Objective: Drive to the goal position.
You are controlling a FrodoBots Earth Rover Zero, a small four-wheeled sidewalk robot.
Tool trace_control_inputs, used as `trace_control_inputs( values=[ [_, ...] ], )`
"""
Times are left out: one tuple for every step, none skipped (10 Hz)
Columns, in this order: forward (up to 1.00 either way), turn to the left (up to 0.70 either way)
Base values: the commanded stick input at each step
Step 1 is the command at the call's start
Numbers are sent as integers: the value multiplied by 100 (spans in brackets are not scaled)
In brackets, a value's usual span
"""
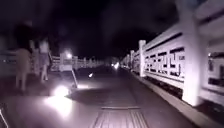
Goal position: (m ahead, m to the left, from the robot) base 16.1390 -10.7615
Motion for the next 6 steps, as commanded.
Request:
trace_control_inputs(
  values=[
    [70, 0],
    [70, 0],
    [70, 0],
    [70, 0],
    [70, 0],
    [70, 0]
  ],
)
